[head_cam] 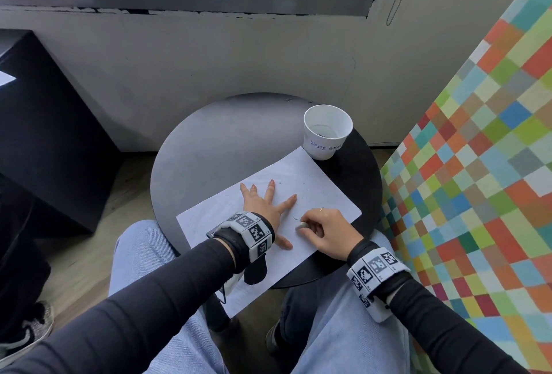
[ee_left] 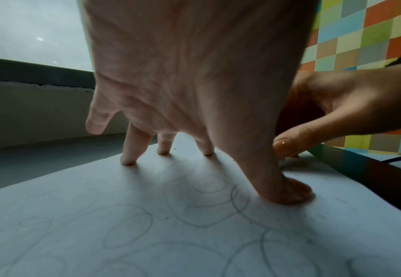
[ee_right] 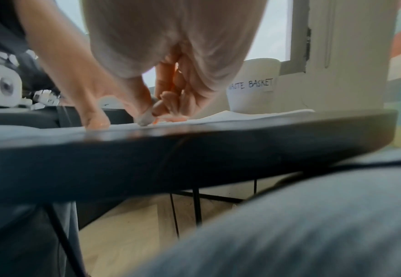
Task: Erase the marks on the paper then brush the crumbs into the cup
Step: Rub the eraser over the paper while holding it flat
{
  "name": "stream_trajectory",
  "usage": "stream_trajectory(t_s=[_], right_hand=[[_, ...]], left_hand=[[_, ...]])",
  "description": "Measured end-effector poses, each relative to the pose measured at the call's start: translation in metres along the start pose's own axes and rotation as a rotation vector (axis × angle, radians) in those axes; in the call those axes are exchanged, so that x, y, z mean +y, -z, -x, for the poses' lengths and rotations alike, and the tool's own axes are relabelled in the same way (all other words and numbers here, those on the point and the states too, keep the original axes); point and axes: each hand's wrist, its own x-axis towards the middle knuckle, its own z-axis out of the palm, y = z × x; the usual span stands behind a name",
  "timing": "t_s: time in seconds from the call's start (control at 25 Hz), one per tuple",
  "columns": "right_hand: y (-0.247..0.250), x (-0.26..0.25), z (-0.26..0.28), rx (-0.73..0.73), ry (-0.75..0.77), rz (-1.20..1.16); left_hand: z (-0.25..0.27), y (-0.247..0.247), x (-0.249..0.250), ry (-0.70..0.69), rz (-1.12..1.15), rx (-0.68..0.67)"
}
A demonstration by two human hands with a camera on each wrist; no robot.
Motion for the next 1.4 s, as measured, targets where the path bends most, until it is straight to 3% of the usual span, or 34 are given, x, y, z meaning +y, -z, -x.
stream_trajectory(t_s=[0.48,0.96,1.12,1.28,1.4], right_hand=[[0.008,0.005,0.001,0.009,-0.021,0.006],[-0.008,-0.005,-0.006,-0.032,0.077,0.023],[0.003,0.01,-0.005,0.064,-0.02,0.023],[-0.003,-0.002,-0.001,-0.037,0.063,0.016],[-0.004,0.003,-0.008,0.037,0.005,0.025]], left_hand=[[0.002,0.001,-0.001,-0.001,-0.008,0.007],[0.002,0.002,-0.001,-0.003,-0.006,0.0],[0.002,0.001,-0.001,-0.006,0.002,0.0],[0.001,0.002,-0.001,-0.005,-0.004,-0.004],[0.001,0.003,-0.001,-0.007,0.0,-0.005]])
